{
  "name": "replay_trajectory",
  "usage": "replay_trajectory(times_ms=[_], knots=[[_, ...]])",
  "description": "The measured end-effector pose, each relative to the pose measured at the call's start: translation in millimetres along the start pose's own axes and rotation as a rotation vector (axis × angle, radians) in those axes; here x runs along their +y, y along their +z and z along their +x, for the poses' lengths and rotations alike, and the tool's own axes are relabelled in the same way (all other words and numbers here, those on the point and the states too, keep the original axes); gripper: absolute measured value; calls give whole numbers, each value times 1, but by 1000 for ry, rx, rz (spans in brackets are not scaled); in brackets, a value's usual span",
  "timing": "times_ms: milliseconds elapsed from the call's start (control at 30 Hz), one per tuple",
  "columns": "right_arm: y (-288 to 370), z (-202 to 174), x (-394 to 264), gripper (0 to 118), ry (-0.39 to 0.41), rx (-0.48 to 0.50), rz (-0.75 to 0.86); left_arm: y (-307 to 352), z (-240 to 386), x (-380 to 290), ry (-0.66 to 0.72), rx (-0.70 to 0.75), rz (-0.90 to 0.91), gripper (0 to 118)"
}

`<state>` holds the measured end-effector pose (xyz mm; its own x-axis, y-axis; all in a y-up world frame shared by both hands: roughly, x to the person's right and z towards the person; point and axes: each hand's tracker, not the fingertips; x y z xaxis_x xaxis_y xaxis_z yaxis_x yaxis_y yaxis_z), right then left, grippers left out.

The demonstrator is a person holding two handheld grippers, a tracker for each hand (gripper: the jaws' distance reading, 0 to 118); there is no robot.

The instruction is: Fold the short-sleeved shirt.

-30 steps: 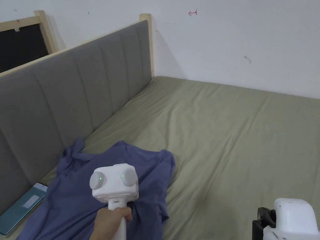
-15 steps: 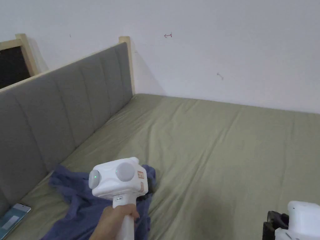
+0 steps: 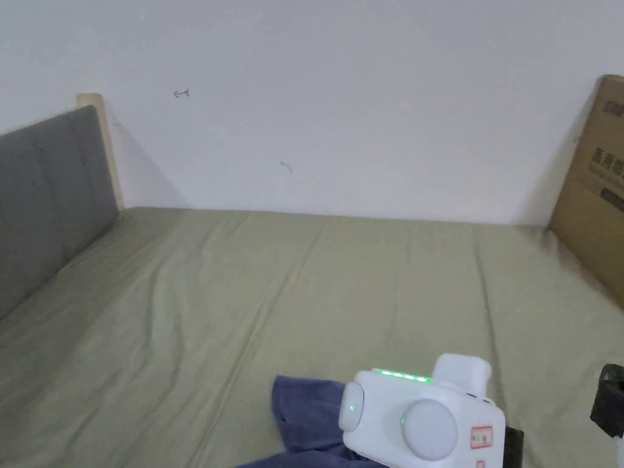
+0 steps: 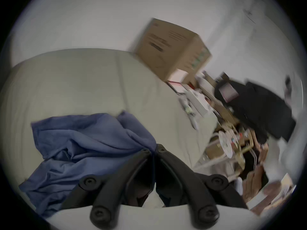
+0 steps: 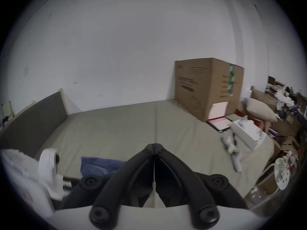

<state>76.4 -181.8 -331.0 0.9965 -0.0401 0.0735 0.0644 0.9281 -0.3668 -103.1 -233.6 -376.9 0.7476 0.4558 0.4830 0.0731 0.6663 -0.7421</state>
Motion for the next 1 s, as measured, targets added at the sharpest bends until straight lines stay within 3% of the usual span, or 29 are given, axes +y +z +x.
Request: replay_trajectory(times_ms=[133,167,200,233,267,433,567,600,633,833,933,967,1000], knots=[[6,30,-8,1,-60,-38,-41,-41,24,-20,-132,168,-73,4],[7,34,-12,1,-74,-45,-49,-49,21,-25,-149,182,-78,18],[7,37,-15,1,-78,-48,-56,-54,15,-27,-133,180,-93,64],[7,40,-18,1,-73,-47,-70,-59,11,-30,-114,207,-133,98],[6,40,-20,1,-68,-56,-81,-63,6,-33,-114,240,-182,113],[-2,34,-29,1,-70,-38,-119,-36,-22,-37,-85,302,-161,109],[-5,12,-33,1,-33,21,-136,10,-51,-37,-40,383,-106,82],[-5,5,-34,1,-17,42,-138,21,-59,-38,-13,401,-99,35],[-5,-1,-36,1,-5,55,-143,27,-66,-42,3,420,-93,0],[-13,-29,-44,1,43,109,-171,64,-110,-70,106,529,-112,0],[-21,-38,-45,1,53,122,-186,96,-135,-64,194,567,-34,0],[-24,-40,-46,1,54,124,-192,105,-145,-60,216,578,-22,4],[-26,-42,-46,1,54,126,-197,116,-160,-54,234,594,-22,24]])
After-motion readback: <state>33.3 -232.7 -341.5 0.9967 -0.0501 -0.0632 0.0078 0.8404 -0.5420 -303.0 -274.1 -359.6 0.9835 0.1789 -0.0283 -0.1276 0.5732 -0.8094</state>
